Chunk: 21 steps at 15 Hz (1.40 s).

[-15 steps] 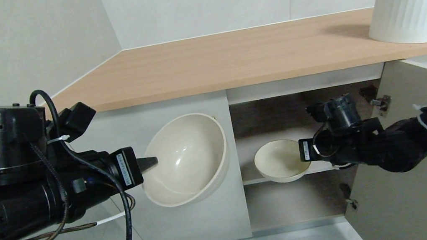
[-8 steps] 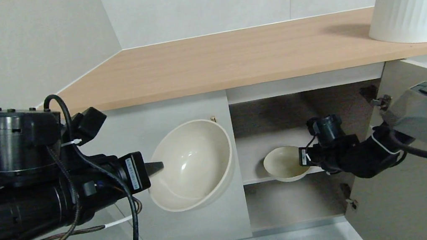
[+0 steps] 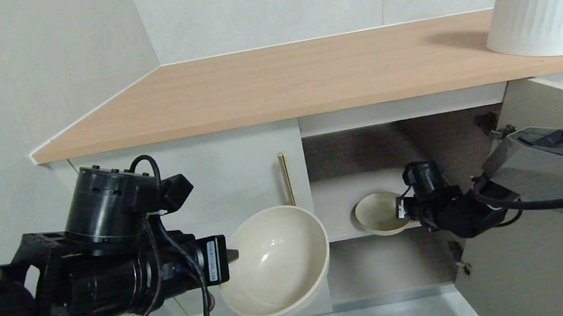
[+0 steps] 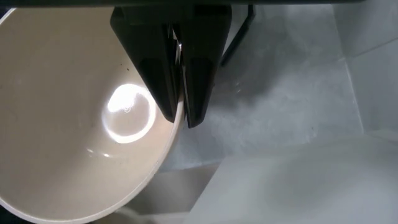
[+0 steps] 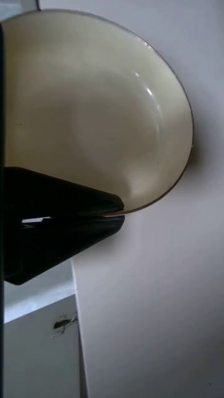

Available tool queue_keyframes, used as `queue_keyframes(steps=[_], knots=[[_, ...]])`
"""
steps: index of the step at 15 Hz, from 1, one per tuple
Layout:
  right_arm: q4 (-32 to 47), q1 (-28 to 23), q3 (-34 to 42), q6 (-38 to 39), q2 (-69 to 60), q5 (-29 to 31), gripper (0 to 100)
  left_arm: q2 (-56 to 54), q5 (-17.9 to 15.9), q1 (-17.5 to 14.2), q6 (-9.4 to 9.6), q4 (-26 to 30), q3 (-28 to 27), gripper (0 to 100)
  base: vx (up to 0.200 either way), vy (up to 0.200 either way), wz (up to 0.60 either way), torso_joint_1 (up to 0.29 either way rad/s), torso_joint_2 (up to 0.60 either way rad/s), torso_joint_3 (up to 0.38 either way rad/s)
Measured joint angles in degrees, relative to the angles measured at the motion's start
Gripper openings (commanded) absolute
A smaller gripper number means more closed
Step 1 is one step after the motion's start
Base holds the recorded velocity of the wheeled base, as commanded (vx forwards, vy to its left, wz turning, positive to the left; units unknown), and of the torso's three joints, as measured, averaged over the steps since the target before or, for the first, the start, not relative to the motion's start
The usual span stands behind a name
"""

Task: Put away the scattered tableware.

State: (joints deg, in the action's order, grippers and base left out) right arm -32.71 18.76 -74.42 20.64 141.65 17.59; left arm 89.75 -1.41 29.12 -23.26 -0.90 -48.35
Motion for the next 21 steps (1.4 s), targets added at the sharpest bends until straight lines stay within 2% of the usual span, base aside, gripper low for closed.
queue_keyframes(steps=[3, 10, 15, 16, 21], knots=[[0.04, -0.63, -3.52, -0.01, 2.3, 2.88, 0, 1.21, 0.0, 0.56, 0.0, 0.22, 0.0, 0, 0.0, 0.0, 0.0, 0.0, 0.0, 0.0], [0.17, -1.77, -10.25, 0.02, 6.34, 5.61, 0, 2.1, 0.09, 0.67, 0.0, 0.2, 0.0, 0, 0.0, 0.0, 0.0, 0.0, 0.0, 0.0], [0.22, -1.9, -12.45, 0.35, 7.83, 6.06, 0, 2.21, 0.09, 0.67, -0.06, 0.17, 0.0, 0, 0.0, 0.0, 0.0, 0.0, 0.0, 0.0], [0.17, -1.9, -12.53, 0.38, 7.94, 6.22, 100, 2.23, 0.09, 0.67, -0.09, 0.17, 0.0, 0, 0.0, 0.0, 0.0, 0.0, 0.0, 0.0], [0.06, -1.99, -13.18, 1.69, 8.07, 6.46, 100, 2.26, 0.2, 0.67, -0.09, 0.15, 0.0, 0, 0.0, 0.0, 0.0, 0.0, 0.0, 0.0]])
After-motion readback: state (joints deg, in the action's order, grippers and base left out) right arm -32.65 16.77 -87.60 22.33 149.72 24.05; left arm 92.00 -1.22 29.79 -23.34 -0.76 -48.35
